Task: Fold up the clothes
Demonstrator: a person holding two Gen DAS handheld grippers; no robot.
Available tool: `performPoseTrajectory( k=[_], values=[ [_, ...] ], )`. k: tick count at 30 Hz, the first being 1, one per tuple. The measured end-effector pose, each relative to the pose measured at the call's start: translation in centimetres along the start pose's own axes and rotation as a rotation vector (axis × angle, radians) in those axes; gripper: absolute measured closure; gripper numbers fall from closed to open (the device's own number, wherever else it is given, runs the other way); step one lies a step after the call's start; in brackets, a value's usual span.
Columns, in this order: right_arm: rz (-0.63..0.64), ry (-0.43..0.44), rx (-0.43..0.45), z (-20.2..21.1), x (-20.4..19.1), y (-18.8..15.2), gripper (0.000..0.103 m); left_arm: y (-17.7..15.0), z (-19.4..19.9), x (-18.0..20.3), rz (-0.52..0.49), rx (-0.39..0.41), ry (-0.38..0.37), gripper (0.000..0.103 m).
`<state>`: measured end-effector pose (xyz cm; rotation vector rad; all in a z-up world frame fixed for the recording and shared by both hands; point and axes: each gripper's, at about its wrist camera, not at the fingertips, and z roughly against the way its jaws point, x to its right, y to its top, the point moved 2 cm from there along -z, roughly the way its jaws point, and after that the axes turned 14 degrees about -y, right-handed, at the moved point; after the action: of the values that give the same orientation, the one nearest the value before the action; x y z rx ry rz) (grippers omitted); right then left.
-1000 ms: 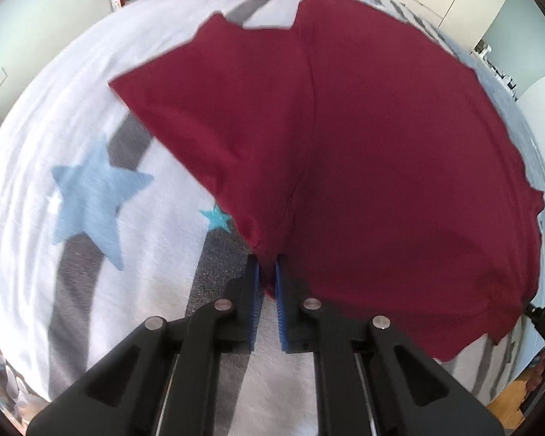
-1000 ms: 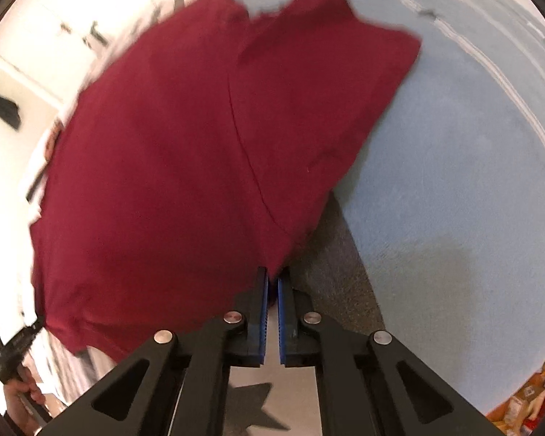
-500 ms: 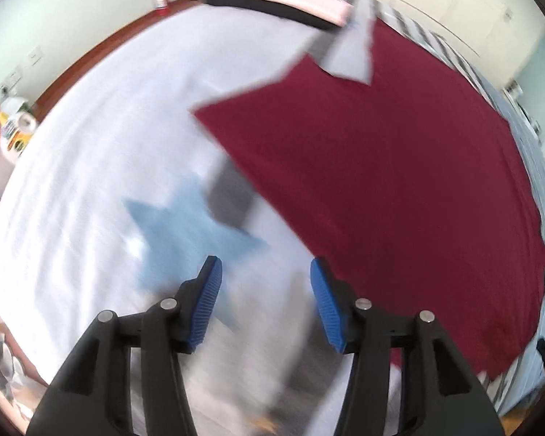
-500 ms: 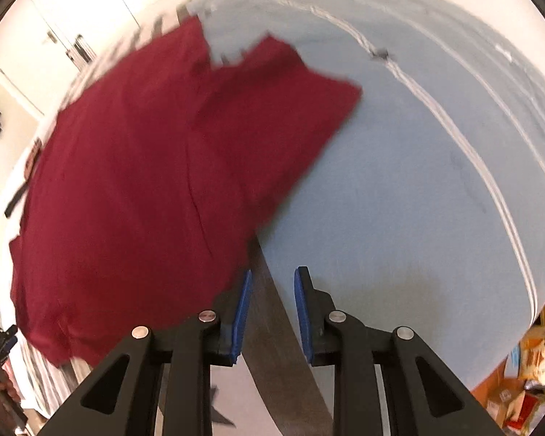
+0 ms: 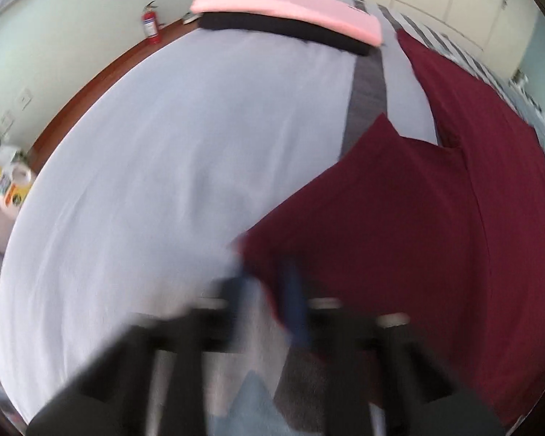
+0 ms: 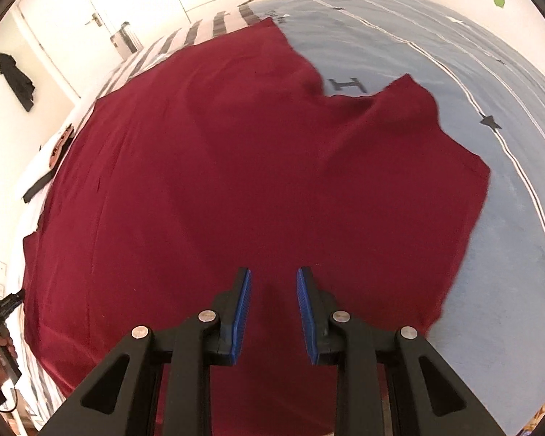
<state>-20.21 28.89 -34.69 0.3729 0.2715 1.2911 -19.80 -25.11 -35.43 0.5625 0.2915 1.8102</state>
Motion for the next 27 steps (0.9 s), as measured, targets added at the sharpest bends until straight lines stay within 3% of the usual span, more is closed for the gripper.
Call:
performPoseTrajectory(
  k=[4,11,15,17,18,20,24,27],
  values=[
    [0.022,-0.024,-0.026,-0.1,-0.2,-1.3,0.079,0.5,0.3,0.3,-0.054,0.003,0.022,0.102],
    [0.056,-0.063,-0.051,-1.7,-0.2,-1.8,0.080,0.4,0.4,-1.1,-0.025,-0.049,0.014,0.096],
    [0.054,-0.064,-0.059,-1.9,-0.3,-1.4,0.080,-0.2,2.2,-2.8,0.067,-0.037,0.089,0.082],
    [0.057,-0.065,-0.061,-2.0,-0.3,-1.2,0.080,0.1,3.3,-2.5,0.058,-0.011,0.214,0.082],
    [0.058,-0.064,-0.062,-2.0,-0.3,-1.1,0.080,0.4,3.9,-2.0,0.048,0.014,0.224,0.082],
    [0.056,-0.063,-0.062,-2.0,-0.2,-0.8,0.080,1.5,4.8,0.2,0.002,0.079,0.169,0.082],
    [0.058,-0.065,-0.054,-2.1,0.0,-0.1,0.080,3.6,3.5,6.6,-0.146,0.081,-0.051,0.082],
    [0.058,-0.061,-0.046,-2.1,0.2,0.5,0.080,5.7,-0.8,11.6,-0.241,0.037,-0.115,0.082]
  ],
)
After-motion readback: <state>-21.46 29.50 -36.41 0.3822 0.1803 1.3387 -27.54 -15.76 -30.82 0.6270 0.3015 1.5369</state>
